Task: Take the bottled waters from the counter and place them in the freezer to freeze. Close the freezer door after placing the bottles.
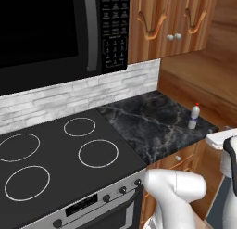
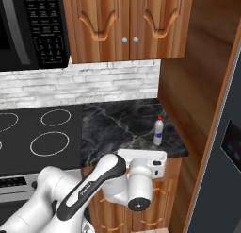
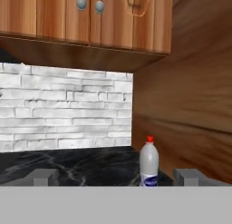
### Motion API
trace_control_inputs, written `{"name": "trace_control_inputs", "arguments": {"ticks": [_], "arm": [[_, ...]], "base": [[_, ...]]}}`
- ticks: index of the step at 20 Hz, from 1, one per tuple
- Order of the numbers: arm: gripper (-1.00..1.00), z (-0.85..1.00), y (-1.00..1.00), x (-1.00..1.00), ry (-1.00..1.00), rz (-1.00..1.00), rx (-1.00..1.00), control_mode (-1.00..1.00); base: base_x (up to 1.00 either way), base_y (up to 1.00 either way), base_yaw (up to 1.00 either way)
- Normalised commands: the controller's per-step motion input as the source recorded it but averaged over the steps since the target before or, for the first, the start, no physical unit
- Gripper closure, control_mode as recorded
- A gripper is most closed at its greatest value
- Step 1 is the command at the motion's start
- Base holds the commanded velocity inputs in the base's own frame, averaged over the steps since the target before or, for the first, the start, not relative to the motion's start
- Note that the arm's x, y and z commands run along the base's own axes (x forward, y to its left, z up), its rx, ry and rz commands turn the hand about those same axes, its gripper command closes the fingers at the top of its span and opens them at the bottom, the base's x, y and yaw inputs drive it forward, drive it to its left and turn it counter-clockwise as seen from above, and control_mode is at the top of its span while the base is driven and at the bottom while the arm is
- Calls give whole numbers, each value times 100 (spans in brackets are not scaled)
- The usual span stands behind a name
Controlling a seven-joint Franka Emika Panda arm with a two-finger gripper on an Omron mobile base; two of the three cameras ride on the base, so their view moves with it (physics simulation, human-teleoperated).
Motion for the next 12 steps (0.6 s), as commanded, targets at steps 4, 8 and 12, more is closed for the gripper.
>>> {"name": "trace_control_inputs", "arguments": {"ticks": [4, 8, 12], "arm": [[-100, -5, -1, 15, 0, -1, -1, -100], [-100, -17, -2, 18, 0, -12, -1, -100], [-100, -24, 0, 10, 0, -18, -1, -100]], "base": [[0, 0, 0], [0, 0, 0], [0, 0, 0]]}}
